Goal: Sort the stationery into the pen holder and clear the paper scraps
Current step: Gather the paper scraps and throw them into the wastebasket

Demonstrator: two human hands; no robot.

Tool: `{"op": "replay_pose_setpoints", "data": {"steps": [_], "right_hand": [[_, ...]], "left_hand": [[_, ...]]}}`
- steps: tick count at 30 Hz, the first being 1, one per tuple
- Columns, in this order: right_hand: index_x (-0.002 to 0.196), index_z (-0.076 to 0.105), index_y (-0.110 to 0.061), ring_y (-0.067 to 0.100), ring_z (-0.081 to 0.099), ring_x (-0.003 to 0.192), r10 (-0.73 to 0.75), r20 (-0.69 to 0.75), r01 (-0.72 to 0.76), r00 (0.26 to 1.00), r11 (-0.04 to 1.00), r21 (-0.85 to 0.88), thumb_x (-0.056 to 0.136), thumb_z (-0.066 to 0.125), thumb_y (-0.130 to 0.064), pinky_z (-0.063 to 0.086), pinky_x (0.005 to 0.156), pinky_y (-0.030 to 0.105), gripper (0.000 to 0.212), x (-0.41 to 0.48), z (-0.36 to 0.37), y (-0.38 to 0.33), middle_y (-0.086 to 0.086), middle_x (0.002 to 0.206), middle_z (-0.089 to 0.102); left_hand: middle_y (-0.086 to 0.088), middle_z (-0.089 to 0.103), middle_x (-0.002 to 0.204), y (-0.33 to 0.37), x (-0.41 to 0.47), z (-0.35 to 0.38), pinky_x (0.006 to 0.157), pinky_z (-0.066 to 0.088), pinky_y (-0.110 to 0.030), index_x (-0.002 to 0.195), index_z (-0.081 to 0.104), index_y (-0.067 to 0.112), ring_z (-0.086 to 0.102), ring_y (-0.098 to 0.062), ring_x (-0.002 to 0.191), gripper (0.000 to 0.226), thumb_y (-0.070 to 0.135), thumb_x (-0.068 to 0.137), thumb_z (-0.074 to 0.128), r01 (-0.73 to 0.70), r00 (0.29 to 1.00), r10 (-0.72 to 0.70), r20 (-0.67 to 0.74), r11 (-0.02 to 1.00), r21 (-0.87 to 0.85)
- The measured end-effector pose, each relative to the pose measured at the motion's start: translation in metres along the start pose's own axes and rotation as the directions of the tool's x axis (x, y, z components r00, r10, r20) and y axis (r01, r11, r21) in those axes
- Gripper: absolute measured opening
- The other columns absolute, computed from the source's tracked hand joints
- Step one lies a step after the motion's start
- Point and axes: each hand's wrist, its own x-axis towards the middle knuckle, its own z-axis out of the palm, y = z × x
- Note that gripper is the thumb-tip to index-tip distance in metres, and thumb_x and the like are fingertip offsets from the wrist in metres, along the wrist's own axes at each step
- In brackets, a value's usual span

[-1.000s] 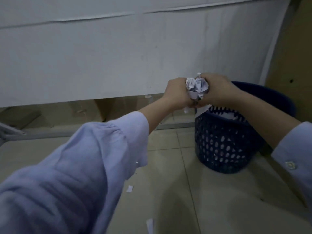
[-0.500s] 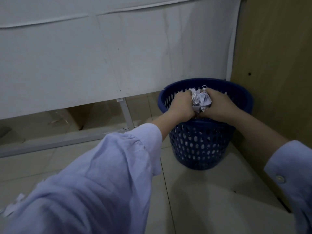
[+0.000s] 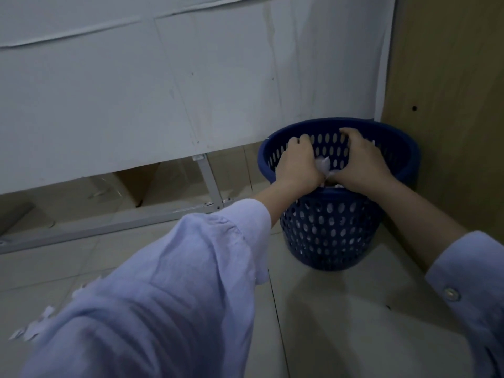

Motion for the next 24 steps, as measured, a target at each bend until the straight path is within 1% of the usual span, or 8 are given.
{"op": "replay_pose_setpoints", "data": {"steps": [2,4,6,8,11,15,19,24], "right_hand": [[0.147,0.024,-0.015,0.025,0.045,0.123,0.025,0.011,-0.025,1.0,1.0,-0.012,0.072,0.08,-0.016,0.038,0.106,0.039,0.095,0.0,0.0,0.001,0.013,0.138,0.044],[0.146,0.027,-0.014,0.022,0.045,0.121,0.02,-0.009,-0.02,1.0,1.0,0.001,0.071,0.08,-0.011,0.038,0.103,0.032,0.092,-0.001,-0.001,0.0,0.012,0.135,0.046],[0.143,0.032,-0.013,0.02,0.045,0.117,0.018,-0.053,-0.018,0.998,1.0,0.01,0.072,0.077,-0.005,0.038,0.098,0.03,0.084,-0.002,-0.001,-0.002,0.013,0.131,0.048],[0.141,0.035,-0.014,0.023,0.045,0.118,0.043,-0.078,-0.042,0.996,0.999,0.014,0.072,0.076,-0.002,0.041,0.098,0.033,0.082,-0.003,-0.002,-0.003,0.013,0.131,0.047],[0.136,0.042,-0.013,0.023,0.047,0.117,0.052,-0.11,-0.049,0.993,0.998,0.028,0.074,0.073,-0.001,0.043,0.098,0.034,0.07,-0.005,-0.003,-0.005,0.012,0.129,0.05],[0.121,0.055,-0.012,0.02,0.052,0.108,-0.002,-0.154,0.008,0.988,0.999,0.034,0.076,0.067,0.0,0.044,0.09,0.03,0.048,-0.012,0.001,-0.016,0.01,0.12,0.056],[0.113,0.058,-0.012,0.019,0.055,0.102,-0.057,-0.187,0.069,0.981,0.996,0.057,0.077,0.063,0.001,0.046,0.085,0.03,0.039,-0.017,0.012,-0.039,0.009,0.115,0.058],[0.105,0.059,-0.013,0.01,0.051,0.083,-0.167,-0.194,0.188,0.967,0.978,0.094,0.077,0.061,0.003,0.042,0.071,0.019,0.032,-0.022,0.034,-0.086,0.003,0.101,0.059]], "left_hand": [[-0.014,0.045,0.12,0.001,-0.001,-0.002,0.082,0.048,-0.037,0.124,0.042,0.005,0.05,-0.027,0.104,0.063,0.031,0.076,0.073,0.003,1.0,-0.003,0.015,1.0,-0.01],[-0.013,0.046,0.121,0.002,-0.001,-0.005,0.083,0.049,-0.037,0.124,0.044,0.006,0.051,-0.027,0.105,0.063,0.028,0.074,0.075,0.003,0.999,-0.003,0.037,1.0,-0.007],[-0.012,0.047,0.119,0.003,-0.002,-0.008,0.079,0.048,-0.036,0.121,0.048,0.006,0.052,-0.026,0.101,0.054,0.03,0.078,0.07,-0.013,0.999,0.013,0.035,1.0,-0.002],[-0.011,0.048,0.116,0.002,-0.003,-0.012,0.076,0.048,-0.035,0.116,0.051,0.006,0.053,-0.025,0.097,0.045,0.031,0.082,0.066,-0.028,0.999,0.028,0.026,1.0,-0.003],[-0.011,0.049,0.116,0.001,-0.004,-0.019,0.081,0.05,-0.038,0.111,0.056,0.005,0.054,-0.025,0.096,0.034,0.029,0.088,0.059,-0.041,0.999,0.041,-0.003,0.999,-0.001],[-0.012,0.051,0.117,-0.005,-0.007,-0.038,0.085,0.05,-0.039,0.109,0.059,0.007,0.055,-0.026,0.098,0.025,0.024,0.092,0.052,-0.045,0.997,0.045,-0.062,0.999,0.003],[-0.011,0.052,0.114,-0.018,-0.014,-0.067,0.085,0.05,-0.036,0.111,0.06,0.009,0.055,-0.025,0.099,0.025,0.022,0.091,0.053,-0.058,0.994,0.062,-0.095,0.997,0.042],[-0.01,0.054,0.113,-0.043,-0.035,-0.12,0.085,0.049,-0.034,0.108,0.063,0.01,0.056,-0.024,0.1,0.023,0.02,0.089,0.053,-0.062,0.992,0.076,-0.101,0.989,0.134]]}}
